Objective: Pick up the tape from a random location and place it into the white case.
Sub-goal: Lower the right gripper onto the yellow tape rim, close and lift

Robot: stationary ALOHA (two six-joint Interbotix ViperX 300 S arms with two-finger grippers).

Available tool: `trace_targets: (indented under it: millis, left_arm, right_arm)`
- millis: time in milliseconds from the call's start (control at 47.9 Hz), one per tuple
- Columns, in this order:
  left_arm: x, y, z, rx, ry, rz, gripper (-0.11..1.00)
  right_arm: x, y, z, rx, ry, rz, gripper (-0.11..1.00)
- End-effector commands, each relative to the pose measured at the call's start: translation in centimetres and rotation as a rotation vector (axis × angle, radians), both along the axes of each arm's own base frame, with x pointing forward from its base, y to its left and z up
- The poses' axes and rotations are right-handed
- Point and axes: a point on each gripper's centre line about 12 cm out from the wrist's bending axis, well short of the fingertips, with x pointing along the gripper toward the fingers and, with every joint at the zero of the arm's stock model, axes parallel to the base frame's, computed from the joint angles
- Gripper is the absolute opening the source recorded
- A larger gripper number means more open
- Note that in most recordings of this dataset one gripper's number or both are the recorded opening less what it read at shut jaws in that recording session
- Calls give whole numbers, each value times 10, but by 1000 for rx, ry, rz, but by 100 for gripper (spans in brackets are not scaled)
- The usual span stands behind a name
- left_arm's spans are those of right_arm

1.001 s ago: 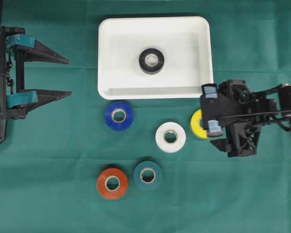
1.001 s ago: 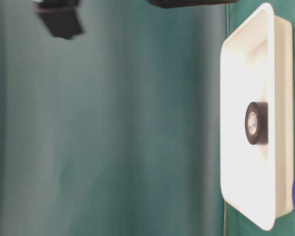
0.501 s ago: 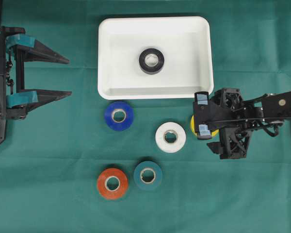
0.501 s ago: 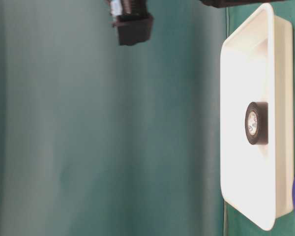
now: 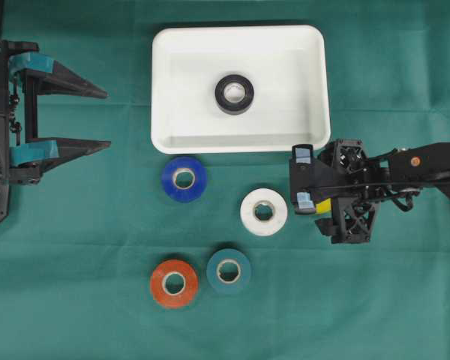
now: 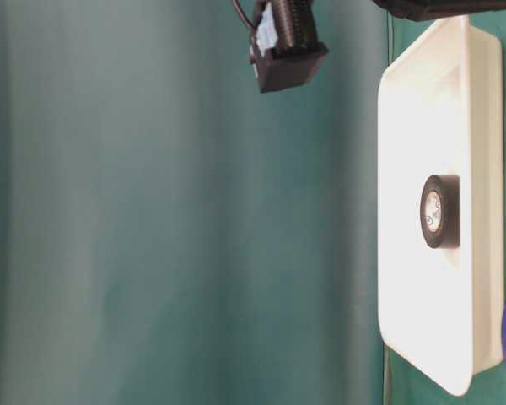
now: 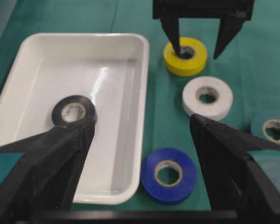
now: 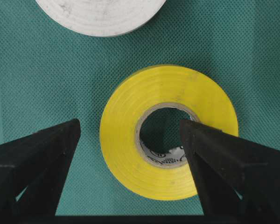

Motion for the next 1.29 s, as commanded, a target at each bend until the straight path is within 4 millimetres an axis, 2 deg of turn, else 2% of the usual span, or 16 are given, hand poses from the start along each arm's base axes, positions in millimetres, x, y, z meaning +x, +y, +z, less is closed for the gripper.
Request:
trace_targets:
  millis: [0,292,417,480,626,688,1043,1272]
  left_arm:
    - [2,0,8,0,-26,-1,82]
    - [2,-1,8,0,-25,-3,82]
    - [2,-1,8,0,-25,-3,82]
    - [2,0,8,-1,-25,-1,82]
    - [2,0,9,-1,-28,-1,82]
    - [2,0,8,0,-25,-1,82]
    - [2,-1,9,0,-26,-3,82]
    - [2,-1,9,0,-28,-3,82]
  right_arm:
    - [4,0,3,1,-20,-2,90]
    - [3,0,-2,10,-1,-24,90]
    - [3,0,-2,10,-1,-24,85]
    - [3,-1,-2,5,-3,-20,77]
    - [1,-2,-5,-8,2,-7,42]
    - [-1,-2,-6,-8,7,-7,33]
    - [1,-2,-4,-7,4,-8,31]
    - [5,-2,10,-9,9,-10,32]
